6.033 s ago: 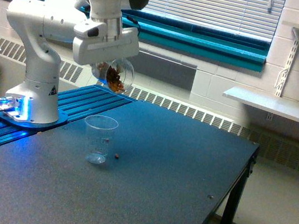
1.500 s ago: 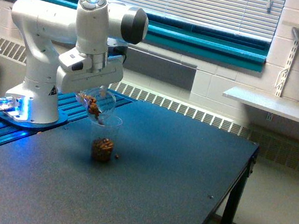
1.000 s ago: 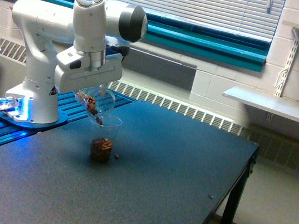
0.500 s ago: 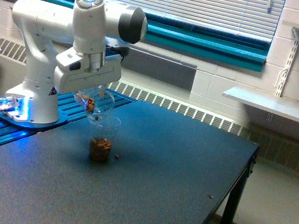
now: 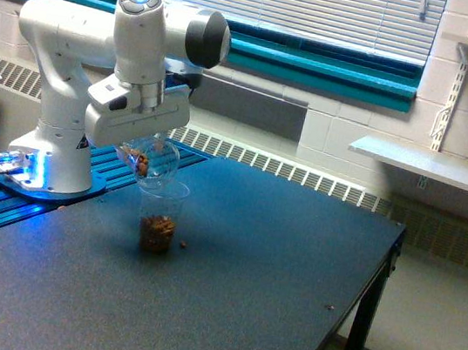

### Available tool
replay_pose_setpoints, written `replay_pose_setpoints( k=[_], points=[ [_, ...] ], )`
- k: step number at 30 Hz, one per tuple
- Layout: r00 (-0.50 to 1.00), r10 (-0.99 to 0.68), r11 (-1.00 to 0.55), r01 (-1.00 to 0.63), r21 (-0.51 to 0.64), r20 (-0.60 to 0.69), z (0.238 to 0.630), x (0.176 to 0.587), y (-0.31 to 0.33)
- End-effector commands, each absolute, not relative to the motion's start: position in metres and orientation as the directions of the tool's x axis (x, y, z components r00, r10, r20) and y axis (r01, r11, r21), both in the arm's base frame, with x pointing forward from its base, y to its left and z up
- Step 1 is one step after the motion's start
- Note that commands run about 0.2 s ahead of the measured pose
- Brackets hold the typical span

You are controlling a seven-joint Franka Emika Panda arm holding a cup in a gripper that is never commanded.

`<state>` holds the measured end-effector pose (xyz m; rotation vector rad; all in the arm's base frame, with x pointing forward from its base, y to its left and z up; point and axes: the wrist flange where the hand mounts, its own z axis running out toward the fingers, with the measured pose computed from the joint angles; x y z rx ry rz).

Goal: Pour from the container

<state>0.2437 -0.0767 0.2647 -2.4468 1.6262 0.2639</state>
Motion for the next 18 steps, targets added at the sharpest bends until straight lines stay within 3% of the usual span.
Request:
replay_pose_setpoints(
  k=[1,18],
  points=[
    [0.388,-0.896,-0.382,-0.921,-0.072,-0.215,0.268,0.239,-0.081],
    [0.423,-0.883,-0.416,-0.906,-0.074,-0.202,0.28,0.263,-0.08]
  ],
)
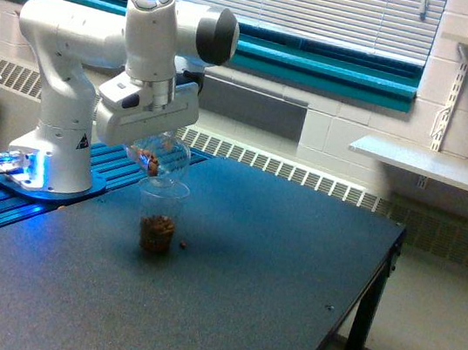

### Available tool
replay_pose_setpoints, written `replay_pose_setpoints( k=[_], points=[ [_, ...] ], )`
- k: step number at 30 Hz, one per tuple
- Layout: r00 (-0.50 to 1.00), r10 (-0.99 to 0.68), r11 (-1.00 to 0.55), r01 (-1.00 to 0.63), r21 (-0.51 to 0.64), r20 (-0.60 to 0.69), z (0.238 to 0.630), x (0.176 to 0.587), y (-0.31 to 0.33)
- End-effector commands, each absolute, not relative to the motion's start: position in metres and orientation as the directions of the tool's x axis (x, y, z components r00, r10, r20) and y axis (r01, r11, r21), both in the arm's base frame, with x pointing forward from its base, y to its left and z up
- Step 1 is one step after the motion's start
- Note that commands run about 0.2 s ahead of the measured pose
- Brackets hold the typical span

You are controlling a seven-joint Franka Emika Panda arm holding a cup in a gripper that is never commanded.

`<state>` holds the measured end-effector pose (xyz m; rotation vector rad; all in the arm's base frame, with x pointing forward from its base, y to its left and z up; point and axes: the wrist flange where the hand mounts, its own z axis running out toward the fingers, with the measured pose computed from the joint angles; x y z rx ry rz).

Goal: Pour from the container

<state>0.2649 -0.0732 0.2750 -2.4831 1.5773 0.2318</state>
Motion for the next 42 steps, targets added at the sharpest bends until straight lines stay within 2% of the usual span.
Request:
replay_pose_setpoints(
  k=[1,23,42],
  points=[
    [0.426,-0.881,-0.42,-0.904,-0.073,-0.207,0.279,0.263,-0.079],
    [0.428,-0.881,-0.43,-0.902,-0.037,-0.202,0.287,0.247,-0.08],
    [0.467,-0.862,-0.471,-0.882,-0.031,-0.196,0.292,0.266,-0.074]
  ],
)
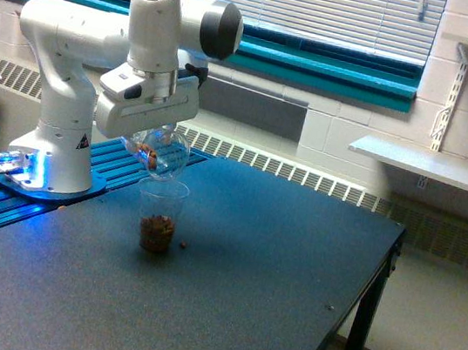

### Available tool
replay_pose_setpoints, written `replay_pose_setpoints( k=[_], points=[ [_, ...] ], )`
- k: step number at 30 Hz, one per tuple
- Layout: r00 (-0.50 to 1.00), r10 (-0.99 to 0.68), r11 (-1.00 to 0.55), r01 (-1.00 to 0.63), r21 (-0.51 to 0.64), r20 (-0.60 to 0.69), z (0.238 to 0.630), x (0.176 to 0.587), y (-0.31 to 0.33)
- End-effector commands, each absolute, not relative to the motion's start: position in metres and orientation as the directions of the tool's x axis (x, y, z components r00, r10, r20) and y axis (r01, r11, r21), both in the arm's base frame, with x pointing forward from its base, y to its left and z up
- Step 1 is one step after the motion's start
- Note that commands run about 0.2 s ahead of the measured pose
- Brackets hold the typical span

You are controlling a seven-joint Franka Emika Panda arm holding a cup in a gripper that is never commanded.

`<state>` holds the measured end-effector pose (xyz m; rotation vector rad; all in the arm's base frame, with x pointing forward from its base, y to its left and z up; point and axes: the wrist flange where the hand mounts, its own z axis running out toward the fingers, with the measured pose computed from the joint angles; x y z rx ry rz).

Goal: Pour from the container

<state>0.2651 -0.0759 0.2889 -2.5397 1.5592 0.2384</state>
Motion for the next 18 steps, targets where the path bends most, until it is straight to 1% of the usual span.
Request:
replay_pose_setpoints(
  k=[1,7,18],
  points=[
    [0.469,-0.861,-0.474,-0.88,-0.026,-0.198,0.291,0.265,-0.073],
    [0.475,-0.856,-0.485,-0.874,0.002,-0.205,0.286,0.256,-0.072],
    [0.472,-0.861,-0.483,-0.875,0.017,-0.189,0.292,0.252,-0.079]
  ],
)
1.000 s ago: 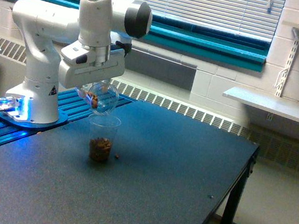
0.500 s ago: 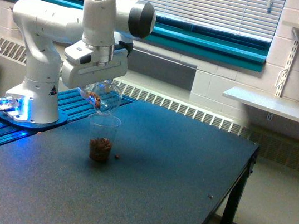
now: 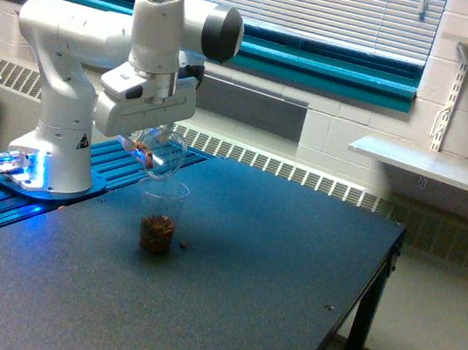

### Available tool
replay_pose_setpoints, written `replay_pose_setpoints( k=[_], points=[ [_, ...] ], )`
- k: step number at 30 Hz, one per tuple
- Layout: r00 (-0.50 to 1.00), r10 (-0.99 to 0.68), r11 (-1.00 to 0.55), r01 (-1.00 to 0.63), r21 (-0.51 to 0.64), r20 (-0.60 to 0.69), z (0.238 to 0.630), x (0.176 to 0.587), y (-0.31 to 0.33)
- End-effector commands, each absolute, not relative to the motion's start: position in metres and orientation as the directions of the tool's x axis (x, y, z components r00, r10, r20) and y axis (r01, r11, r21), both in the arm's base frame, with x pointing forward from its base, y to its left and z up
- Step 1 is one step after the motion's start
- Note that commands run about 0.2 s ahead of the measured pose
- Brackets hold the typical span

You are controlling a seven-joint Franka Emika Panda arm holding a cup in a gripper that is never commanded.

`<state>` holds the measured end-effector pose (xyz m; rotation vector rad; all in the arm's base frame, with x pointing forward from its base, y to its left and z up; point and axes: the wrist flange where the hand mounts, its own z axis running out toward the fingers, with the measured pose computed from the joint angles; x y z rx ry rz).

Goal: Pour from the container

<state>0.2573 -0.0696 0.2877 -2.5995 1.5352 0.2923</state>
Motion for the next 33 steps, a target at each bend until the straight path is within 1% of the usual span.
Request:
replay_pose_setpoints(
  k=[1,17,33],
  points=[
    [0.472,-0.861,-0.483,-0.875,0.017,-0.188,0.292,0.253,-0.08],
    [0.497,-0.847,-0.514,-0.856,0.051,-0.19,0.29,0.252,-0.073],
    [0.536,-0.822,-0.557,-0.827,0.074,-0.192,0.291,0.263,-0.062]
  ],
)
